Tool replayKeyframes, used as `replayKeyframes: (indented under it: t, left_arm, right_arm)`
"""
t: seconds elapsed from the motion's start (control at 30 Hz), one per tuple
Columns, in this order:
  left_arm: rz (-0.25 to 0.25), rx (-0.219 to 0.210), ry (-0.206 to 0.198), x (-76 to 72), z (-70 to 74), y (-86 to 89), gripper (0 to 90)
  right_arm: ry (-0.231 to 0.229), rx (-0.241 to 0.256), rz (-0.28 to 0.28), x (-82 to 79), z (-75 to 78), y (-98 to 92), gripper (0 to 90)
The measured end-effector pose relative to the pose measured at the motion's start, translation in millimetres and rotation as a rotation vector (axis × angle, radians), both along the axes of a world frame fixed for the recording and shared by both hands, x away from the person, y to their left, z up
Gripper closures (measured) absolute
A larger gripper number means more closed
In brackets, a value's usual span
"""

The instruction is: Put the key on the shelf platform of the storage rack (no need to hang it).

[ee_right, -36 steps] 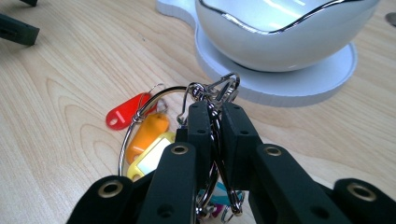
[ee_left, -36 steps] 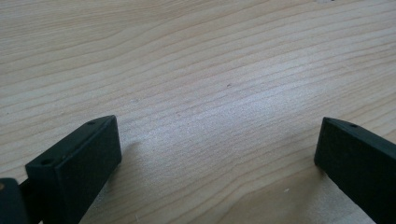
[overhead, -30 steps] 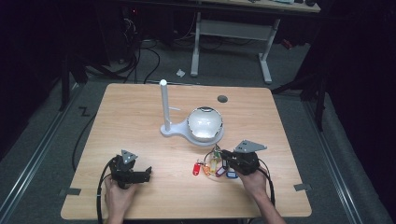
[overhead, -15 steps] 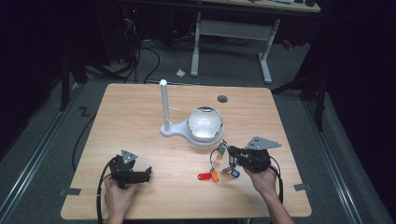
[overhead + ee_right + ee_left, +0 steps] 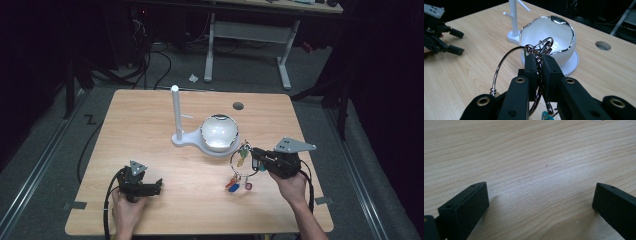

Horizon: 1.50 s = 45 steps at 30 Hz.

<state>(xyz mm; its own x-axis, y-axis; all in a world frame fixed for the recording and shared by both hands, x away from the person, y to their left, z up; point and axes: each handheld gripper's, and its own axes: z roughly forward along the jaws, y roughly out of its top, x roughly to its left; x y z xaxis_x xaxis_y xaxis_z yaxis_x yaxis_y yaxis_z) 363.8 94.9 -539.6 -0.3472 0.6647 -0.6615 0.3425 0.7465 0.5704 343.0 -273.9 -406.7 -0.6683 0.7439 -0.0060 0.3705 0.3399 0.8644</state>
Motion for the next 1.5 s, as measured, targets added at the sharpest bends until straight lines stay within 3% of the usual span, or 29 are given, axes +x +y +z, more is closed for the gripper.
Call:
replayKeyframes:
  t: [0.2, 0.5, 0.7, 1.13, 1.5]
  left_arm:
    - [0.001, -0.001, 0.0, 0.0, 0.0, 0.0, 1.1]
    - [0.002, -0.001, 0.0, 0.0, 0.1, 0.0, 1.1]
    - [0.002, -0.001, -0.001, 0.0, 0.1, 0.0, 1.2]
    - [0.004, -0.002, 0.0, 0.0, 0.1, -0.1, 1.3]
    - [0.006, -0.003, 0.001, 0.0, 0.3, 0.0, 1.4]
  right_arm:
    - [-0.019, -0.001, 0.015, 2.9, 17.0, 1.0, 83.1]
    - [-0.02, 0.034, 0.049, 11.3, 39.5, 4.7, 83.1]
    - [-0.019, 0.03, 0.062, 21.5, 52.4, 11.6, 83.1]
    - [-0.015, 0.072, 0.046, 54.1, 69.6, 23.5, 83.1]
    - [-0.006, 0.068, 0.009, 79.2, 73.6, 30.8, 83.1]
